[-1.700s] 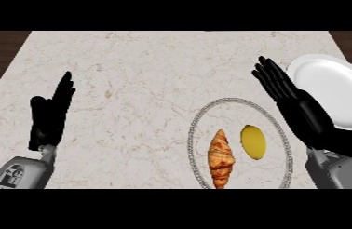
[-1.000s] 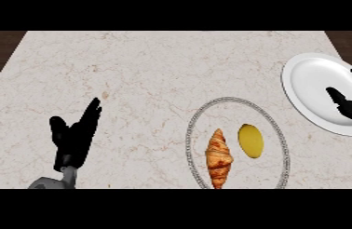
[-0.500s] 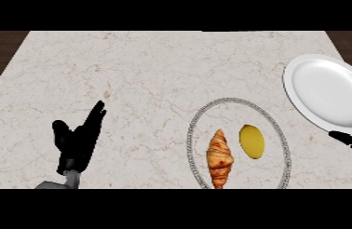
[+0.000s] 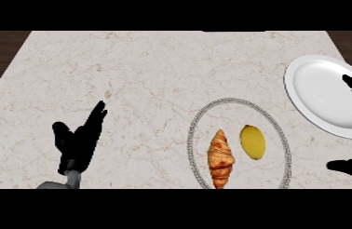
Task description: Pick the lemon from the placemat and place it in the plate
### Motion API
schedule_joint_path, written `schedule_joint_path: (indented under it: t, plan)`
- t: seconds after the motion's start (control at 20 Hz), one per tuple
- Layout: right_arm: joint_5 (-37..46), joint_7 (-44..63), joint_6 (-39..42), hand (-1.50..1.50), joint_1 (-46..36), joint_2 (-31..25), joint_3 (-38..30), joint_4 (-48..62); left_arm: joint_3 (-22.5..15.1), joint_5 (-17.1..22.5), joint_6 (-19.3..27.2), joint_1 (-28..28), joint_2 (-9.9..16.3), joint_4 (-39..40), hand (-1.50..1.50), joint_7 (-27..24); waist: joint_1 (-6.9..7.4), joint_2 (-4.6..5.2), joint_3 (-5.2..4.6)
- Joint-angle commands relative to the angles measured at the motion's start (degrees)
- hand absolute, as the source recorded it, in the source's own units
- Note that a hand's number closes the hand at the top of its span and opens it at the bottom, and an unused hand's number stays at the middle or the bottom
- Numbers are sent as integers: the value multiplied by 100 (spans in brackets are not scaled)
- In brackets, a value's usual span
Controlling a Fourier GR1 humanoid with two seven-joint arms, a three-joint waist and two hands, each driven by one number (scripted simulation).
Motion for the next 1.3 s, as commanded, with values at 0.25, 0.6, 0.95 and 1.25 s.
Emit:
schedule_joint_path:
  t: [0.25, 0.6, 0.95, 1.25]
  plan:
    - [1211, 2090, -38, -150, -496, 575, 1239, -1018, 27, -80, -206, -42, -189, 440, 0, 16, 38, 47, -27]
    - [2230, 2605, 8, -150, -779, 1515, 2164, -446, 138, -65, -355, 261, -104, -37, 0, 142, 76, 45, -23]
    - [2257, 2631, 485, -150, -694, 1870, 1913, -548, 237, -260, -359, 148, -219, -32, 0, 456, 29, 39, -21]
    - [2985, 2565, 467, -150, -967, 2228, 2079, 190, 438, -187, -567, 214, -208, -44, 0, 393, 54, 43, -21]
